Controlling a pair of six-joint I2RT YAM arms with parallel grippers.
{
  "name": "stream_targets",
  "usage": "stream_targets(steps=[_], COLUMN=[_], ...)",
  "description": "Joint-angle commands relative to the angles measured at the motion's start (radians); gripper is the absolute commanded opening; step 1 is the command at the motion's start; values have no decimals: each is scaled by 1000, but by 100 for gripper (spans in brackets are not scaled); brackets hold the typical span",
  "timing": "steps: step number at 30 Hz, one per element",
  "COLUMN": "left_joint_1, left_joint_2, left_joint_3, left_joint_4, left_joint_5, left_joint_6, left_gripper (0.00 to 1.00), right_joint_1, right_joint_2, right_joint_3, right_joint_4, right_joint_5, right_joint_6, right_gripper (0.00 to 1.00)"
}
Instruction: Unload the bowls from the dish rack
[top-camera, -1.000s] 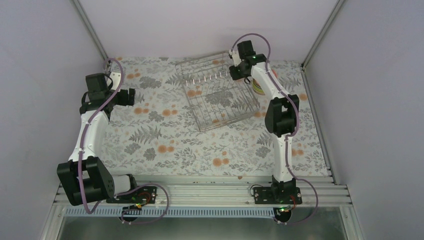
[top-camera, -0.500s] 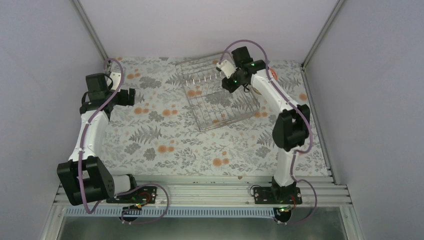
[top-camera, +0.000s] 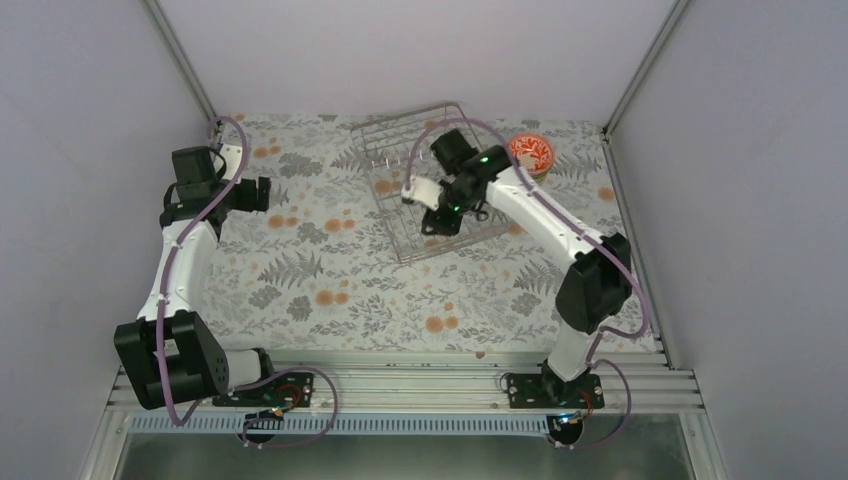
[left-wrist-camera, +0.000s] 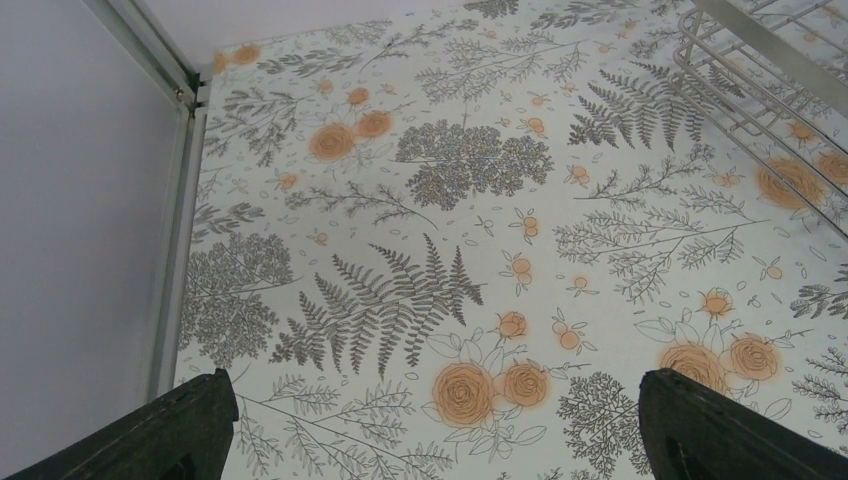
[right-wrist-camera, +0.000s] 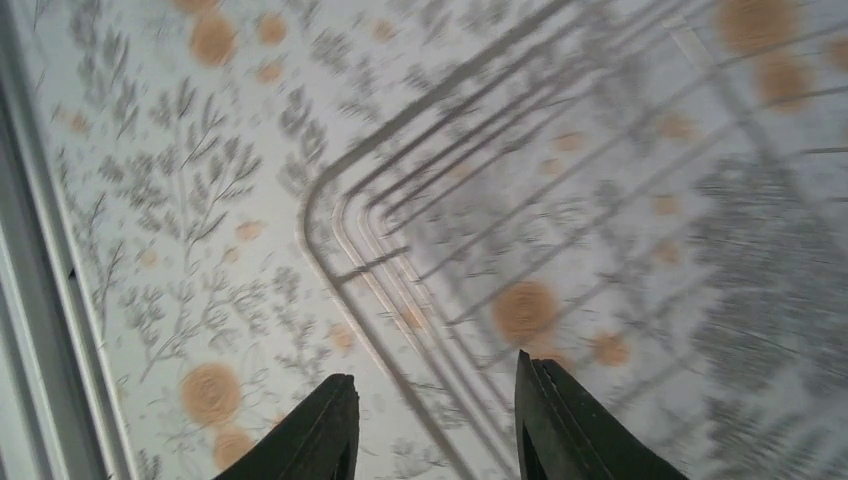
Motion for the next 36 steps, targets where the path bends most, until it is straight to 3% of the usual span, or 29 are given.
stream_targets(steps=[1, 16, 25, 36], left_joint_1=[3, 3, 3, 3], left_joint_2=[-9, -13, -22, -24], left_joint_3=[12, -2, -3, -1], left_joint_4=[15, 28, 26, 20], left_joint_5=[-5, -8, 4, 14], left_joint_6=[6, 10, 9, 9], left_gripper=[100, 100, 100, 100], right_joint_1=[102, 259, 282, 279], right_joint_2=[39, 101, 138, 252], right_joint_3=[-57, -130, -104, 77], right_joint_4=[0, 115, 159, 104], right_joint_5=[74, 314, 359, 318], right_joint_6=[-22, -45, -30, 12], right_gripper=[39, 29, 5, 4])
